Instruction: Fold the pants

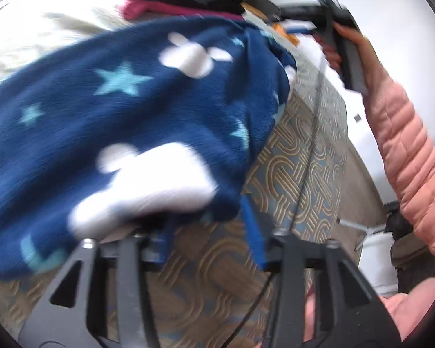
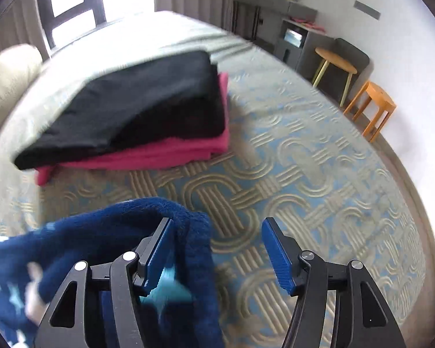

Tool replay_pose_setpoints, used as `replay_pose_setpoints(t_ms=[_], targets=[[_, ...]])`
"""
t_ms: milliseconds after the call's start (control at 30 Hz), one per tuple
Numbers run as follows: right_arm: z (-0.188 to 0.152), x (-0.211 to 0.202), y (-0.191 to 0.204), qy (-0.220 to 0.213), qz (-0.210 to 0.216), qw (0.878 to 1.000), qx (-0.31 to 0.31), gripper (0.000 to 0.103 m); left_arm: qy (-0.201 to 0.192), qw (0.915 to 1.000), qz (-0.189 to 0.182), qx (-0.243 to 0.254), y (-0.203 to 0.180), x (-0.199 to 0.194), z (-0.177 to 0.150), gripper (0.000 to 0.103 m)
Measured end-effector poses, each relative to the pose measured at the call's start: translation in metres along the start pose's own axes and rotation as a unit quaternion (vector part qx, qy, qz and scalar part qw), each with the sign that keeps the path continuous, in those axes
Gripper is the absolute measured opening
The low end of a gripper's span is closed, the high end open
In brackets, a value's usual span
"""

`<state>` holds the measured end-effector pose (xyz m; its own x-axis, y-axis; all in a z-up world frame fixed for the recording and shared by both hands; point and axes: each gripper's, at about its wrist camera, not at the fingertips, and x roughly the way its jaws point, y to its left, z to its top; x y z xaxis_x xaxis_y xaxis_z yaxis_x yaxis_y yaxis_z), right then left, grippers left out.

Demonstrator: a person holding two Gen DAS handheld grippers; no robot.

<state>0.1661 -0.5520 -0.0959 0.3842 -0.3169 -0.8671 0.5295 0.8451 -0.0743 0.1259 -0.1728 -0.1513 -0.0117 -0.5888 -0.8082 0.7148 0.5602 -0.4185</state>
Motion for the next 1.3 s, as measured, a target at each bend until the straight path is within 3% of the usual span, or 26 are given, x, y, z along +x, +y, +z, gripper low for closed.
replay_pose_setpoints(t_ms=[133,267,367,400,433,533,600,667,700,733,867,933,1000,1033,1100,1133,1167,1300], targets=[[-0.016,-0.016,-0.006,0.025,0.059,0.998,0.000,0.067,-0.036,0.9988,0.020,-0.028,0.028,-0.047,-0.018,0.057],[-0.052,-0.010,-0.006,0.059,0.063,0.996,-0.013,0.067,-0.077,0.9919,0.052,-0.087,0.070,-0.085,-0.037,0.057],[-0.069,0.002,-0.008,0.082,0.103,0.991,0.013,0.067,-0.087,0.9856,0.089,-0.114,0.095,-0.096,-0.035,0.057],[-0.073,0.011,-0.008,0.093,0.097,0.991,0.021,0.051,-0.090,0.9834,0.099,-0.122,0.104,-0.098,-0.033,0.057],[-0.075,0.016,-0.008,0.103,0.086,0.991,0.024,0.021,-0.093,0.9803,0.113,-0.133,0.111,-0.099,-0.030,0.057],[-0.078,0.013,-0.028,0.097,0.081,0.987,0.096,0.020,-0.109,0.9721,0.138,-0.155,0.126,-0.111,-0.030,0.057],[-0.084,0.020,-0.049,0.115,0.116,0.977,0.136,0.021,-0.122,0.9687,0.145,-0.161,0.136,-0.120,-0.034,0.057],[-0.089,0.023,-0.057,0.126,0.127,0.974,0.135,0.032,-0.121,0.9653,0.160,-0.167,0.148,-0.125,-0.036,0.057],[-0.090,0.019,-0.058,0.125,0.105,0.979,0.123,0.051,-0.120,0.9627,0.169,-0.174,0.155,-0.127,-0.036,0.057],[-0.090,0.015,-0.057,0.125,0.086,0.982,0.112,0.063,-0.120,0.9603,0.176,-0.180,0.161,-0.130,-0.036,0.057],[-0.080,-0.022,-0.042,0.092,0.014,0.992,0.082,0.064,-0.128,0.9459,0.219,-0.202,0.186,-0.149,-0.040,0.057],[-0.066,-0.056,-0.006,0.040,-0.036,0.998,0.029,0.065,-0.138,0.9360,0.243,-0.215,0.201,-0.164,-0.043,0.057],[-0.054,-0.077,0.032,0.009,-0.048,0.999,-0.024,0.065,-0.151,0.9251,0.259,-0.234,0.218,-0.182,-0.051,0.057],[-0.049,-0.087,0.055,-0.007,-0.032,0.998,-0.054,0.065,-0.156,0.9200,0.267,-0.241,0.225,-0.187,-0.054,0.057],[-0.044,-0.100,0.111,-0.015,0.050,0.992,-0.116,0.065,-0.165,0.9052,0.292,-0.261,0.245,-0.203,-0.065,0.057],[-0.045,-0.102,0.150,-0.009,0.109,0.982,-0.154,0.065,-0.167,0.8996,0.302,-0.269,0.252,-0.209,-0.070,0.057],[-0.047,-0.101,0.179,-0.004,0.142,0.973,-0.184,0.065,-0.169,0.8922,0.313,-0.279,0.264,-0.218,-0.078,0.057],[-0.073,-0.088,0.315,-0.001,0.187,0.919,-0.346,0.065,-0.179,0.8703,0.325,-0.324,0.305,-0.245,-0.109,0.057]])
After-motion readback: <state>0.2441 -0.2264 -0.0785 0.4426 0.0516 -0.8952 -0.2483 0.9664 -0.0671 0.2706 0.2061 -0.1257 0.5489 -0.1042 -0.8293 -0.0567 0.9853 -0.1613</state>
